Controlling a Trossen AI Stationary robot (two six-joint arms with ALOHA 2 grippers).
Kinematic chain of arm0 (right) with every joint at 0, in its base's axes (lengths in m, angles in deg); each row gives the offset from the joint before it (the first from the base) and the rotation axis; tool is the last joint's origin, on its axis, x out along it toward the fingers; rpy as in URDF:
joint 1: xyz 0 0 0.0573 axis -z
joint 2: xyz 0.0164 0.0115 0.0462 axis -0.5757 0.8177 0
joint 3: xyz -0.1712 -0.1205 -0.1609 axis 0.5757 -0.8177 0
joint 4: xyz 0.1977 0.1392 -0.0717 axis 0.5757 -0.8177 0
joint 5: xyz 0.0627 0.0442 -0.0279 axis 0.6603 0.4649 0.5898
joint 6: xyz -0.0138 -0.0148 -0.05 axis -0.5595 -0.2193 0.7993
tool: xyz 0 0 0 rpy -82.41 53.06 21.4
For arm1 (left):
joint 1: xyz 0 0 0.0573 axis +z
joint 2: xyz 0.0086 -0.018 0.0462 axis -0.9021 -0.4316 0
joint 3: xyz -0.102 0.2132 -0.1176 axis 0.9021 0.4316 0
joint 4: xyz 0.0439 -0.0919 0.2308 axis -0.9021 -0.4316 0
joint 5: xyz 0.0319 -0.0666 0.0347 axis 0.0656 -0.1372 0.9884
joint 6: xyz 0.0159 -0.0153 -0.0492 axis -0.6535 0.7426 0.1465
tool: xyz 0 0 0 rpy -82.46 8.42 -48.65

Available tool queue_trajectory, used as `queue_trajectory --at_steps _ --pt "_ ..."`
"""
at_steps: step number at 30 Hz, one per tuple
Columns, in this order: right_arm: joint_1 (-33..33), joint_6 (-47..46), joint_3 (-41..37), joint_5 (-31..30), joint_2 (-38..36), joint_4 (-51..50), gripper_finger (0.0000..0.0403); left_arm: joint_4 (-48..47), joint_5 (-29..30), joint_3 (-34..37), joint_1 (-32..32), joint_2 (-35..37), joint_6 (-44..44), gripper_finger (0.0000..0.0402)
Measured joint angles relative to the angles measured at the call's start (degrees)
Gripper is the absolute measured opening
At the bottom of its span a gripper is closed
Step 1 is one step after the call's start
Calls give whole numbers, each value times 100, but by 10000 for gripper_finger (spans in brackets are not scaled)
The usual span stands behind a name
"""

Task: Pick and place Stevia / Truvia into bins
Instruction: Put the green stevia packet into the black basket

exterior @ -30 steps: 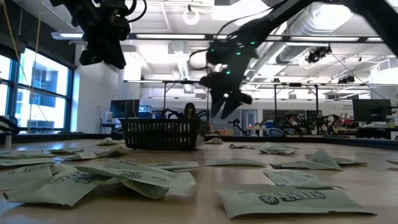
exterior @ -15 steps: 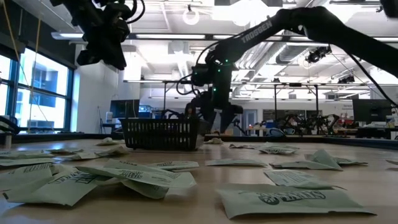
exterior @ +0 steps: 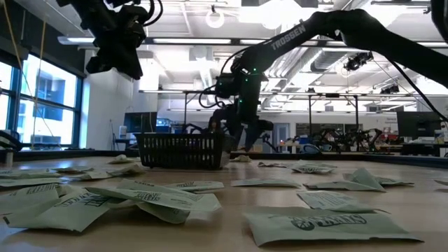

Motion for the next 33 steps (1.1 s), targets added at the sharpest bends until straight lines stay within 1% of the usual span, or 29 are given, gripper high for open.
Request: queue_trajectory --at_steps 3,8,10,14,19,22,25,28,33 --pt "19 -164 2 39 44 46 197 2 0 0 -2 0 40 83" --pt "50 -357 0 394 284 -131 193 2 -1 0 -2 -2 125 83" --pt "49 -377 4 399 304 -180 193 1 -2 0 -2 -2 126 83" --pt "46 -399 2 223 286 -86 193 -15 -4 -2 -2 -2 126 83" --pt "72 -387 2 273 286 -72 182 -77 -4 -2 -2 -2 96 83" --pt "115 -360 2 293 286 -76 156 -86 -9 -2 -2 -2 -10 83" --pt "166 -355 2 337 301 -80 119 -90 -9 -2 -2 -2 -82 83" --pt "236 -348 2 523 331 -77 81 -94 -11 -2 -2 -2 -176 83" --pt "272 -176 2 561 337 -55 19 -113 2 -2 -2 -2 -197 83"
